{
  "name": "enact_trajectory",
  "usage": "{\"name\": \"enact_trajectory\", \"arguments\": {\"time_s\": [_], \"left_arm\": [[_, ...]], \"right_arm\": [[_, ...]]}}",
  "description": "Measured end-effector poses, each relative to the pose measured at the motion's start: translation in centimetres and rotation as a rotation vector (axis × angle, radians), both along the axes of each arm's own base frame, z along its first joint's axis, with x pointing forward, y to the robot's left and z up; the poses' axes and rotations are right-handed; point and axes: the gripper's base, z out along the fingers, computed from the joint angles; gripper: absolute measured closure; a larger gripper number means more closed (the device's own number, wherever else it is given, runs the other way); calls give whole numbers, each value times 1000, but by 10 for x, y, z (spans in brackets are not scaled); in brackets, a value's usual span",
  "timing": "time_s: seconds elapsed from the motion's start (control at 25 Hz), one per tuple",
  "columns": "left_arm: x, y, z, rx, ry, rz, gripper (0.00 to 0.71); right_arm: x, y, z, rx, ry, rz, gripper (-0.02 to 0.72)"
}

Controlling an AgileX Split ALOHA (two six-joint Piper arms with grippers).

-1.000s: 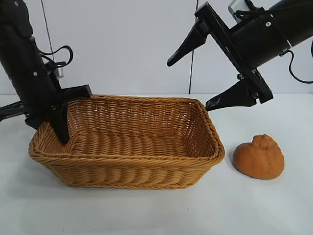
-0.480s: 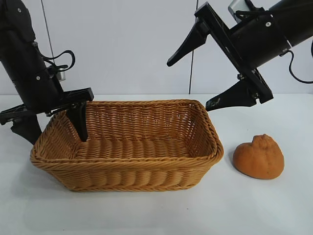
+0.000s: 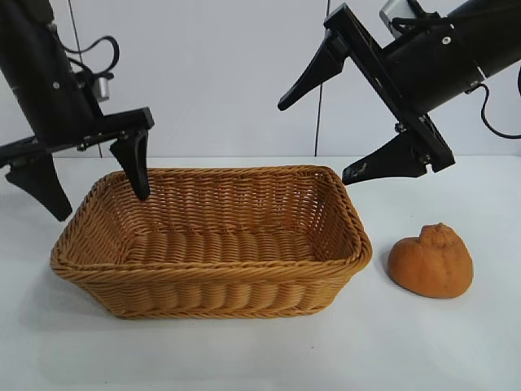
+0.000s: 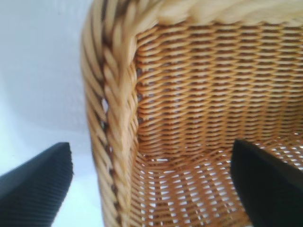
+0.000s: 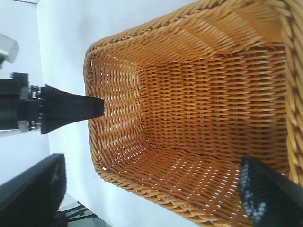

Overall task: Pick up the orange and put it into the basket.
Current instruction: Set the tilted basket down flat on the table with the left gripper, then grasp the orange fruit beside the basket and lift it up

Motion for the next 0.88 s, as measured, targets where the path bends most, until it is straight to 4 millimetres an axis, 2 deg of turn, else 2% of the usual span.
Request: {"name": "enact_trajectory", "arguments": {"time_s": [0.2,0.36,0.64,0.72,0.88], "left_arm": [[6,7,34,81,-82,-45,65],[13,25,51,154,-142,-35,65],[20,88,55,276,-153,65,65],[19,97,60,283,-163,84,65],[14,98,73,281,-194,91,65]], "right_arm": [[0,0,0,0,0,0,29],[0,0,0,0,0,0,29],[0,0,0,0,0,0,29],[0,0,0,0,0,0,29],[0,0,0,0,-1,-1,29]]}}
